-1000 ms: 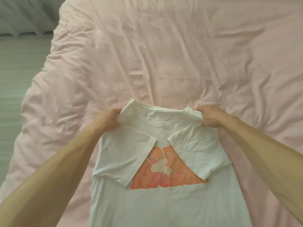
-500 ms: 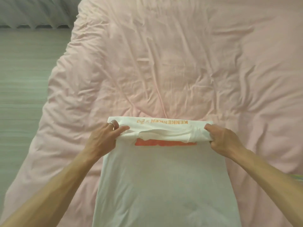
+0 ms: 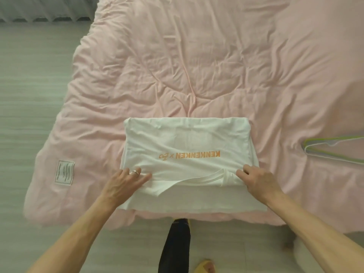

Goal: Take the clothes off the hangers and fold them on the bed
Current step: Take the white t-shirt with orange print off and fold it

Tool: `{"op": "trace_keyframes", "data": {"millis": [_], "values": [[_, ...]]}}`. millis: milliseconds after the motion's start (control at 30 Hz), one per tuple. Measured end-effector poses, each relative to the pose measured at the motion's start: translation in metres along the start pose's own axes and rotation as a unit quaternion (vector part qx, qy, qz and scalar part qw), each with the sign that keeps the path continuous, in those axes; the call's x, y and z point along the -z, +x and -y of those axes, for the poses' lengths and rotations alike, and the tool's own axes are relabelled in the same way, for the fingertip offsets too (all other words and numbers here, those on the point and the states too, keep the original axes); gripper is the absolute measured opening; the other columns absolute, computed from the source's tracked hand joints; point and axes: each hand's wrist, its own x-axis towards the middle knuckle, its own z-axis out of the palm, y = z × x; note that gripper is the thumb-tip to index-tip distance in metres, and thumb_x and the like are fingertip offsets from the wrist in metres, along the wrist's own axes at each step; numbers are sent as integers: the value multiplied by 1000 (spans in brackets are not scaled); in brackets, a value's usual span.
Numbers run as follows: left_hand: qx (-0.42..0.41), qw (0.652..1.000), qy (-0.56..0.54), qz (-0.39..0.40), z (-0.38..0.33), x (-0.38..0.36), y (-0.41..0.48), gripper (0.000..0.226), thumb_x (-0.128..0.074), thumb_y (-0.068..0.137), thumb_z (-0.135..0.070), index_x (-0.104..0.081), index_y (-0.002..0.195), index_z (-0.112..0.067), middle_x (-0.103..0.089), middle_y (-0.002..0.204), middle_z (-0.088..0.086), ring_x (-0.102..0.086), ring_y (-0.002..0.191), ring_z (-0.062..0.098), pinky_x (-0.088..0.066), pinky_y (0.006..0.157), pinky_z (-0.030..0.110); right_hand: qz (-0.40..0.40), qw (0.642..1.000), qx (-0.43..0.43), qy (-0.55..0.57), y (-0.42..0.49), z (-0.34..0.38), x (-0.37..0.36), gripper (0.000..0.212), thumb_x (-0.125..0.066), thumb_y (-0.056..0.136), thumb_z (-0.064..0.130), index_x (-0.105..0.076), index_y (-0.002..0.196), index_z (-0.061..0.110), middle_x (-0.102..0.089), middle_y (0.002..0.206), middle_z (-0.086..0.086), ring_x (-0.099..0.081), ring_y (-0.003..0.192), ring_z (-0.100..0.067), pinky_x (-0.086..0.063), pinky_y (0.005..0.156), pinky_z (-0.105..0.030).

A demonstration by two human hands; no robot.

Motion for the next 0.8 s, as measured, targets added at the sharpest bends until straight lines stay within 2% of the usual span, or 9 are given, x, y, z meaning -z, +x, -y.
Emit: {"op": "trace_keyframes", "data": {"millis": [133,267,367,467,533,600,667,733,800], "values": [[104,987,-7,125,-31,5,-13,95,-79,48,-2,-45,134,-25,-66,105,15,-62,78,35,-49,62,42,61,996,-67,5,-34,20,-14,45,-75,56,4,-67,95,25,-54,88,1,-56,81,-25,-47,64,-38],[109,987,-30,110,-72,9,-10,68,-79,51,-7,-61,115,-19,-65,109,14,-63,94,35,-50,73,44,17,989,-135,55,-46,49,-15,35,-76,65,14,-69,98,24,-61,94,-1,-58,87,-27,-45,73,-39],[70,995,-20,68,-82,1,-14,45,-79,59,-4,-68,100,-18,-66,100,10,-64,83,31,-48,69,41,-42,988,-137,54,-50,57,-21,31,-78,63,2,-69,84,23,-61,86,1,-57,82,-27,-37,74,-36],[70,996,-11,54,-78,-6,-27,40,-79,57,1,-68,91,-16,-65,92,10,-62,75,31,-46,67,39,-38,987,-149,45,-63,58,-29,29,-81,62,2,-69,76,24,-60,84,0,-55,83,-28,-38,76,-38],[116,991,-44,56,-79,-3,-37,35,-80,59,0,-68,87,-15,-66,94,9,-62,78,32,-44,71,40,-24,979,-194,55,-74,63,-32,23,-81,65,11,-73,81,25,-62,91,-1,-56,89,-29,-41,77,-39],[240,962,-124,51,-90,4,-40,30,-77,66,-4,-68,90,-17,-66,105,8,-61,93,32,-45,79,41,-19,951,-276,134,-78,76,-27,16,-75,73,19,-72,89,19,-63,96,-7,-56,93,-33,-45,78,-40],[435,867,-243,16,-106,21,-33,29,-71,73,-8,-63,101,-14,-60,109,10,-55,104,34,-44,84,43,-29,862,-414,291,-71,86,-20,24,-73,80,26,-64,96,10,-64,97,-11,-59,93,-34,-46,80,-39],[631,663,-400,-44,-111,34,-16,37,-68,81,-16,-50,113,-8,-50,111,12,-50,103,35,-42,84,42,-18,676,-579,455,-57,90,-13,48,-78,75,40,-58,101,6,-67,97,-10,-64,90,-30,-51,77,-38],[727,459,-507,-57,-103,30,-5,54,-70,83,-29,-38,122,-11,-45,119,11,-53,101,33,-47,88,43,-36,509,-652,561,-48,89,-12,59,-80,72,43,-59,111,5,-71,89,-9,-69,78,-23,-58,66,-36]]}}
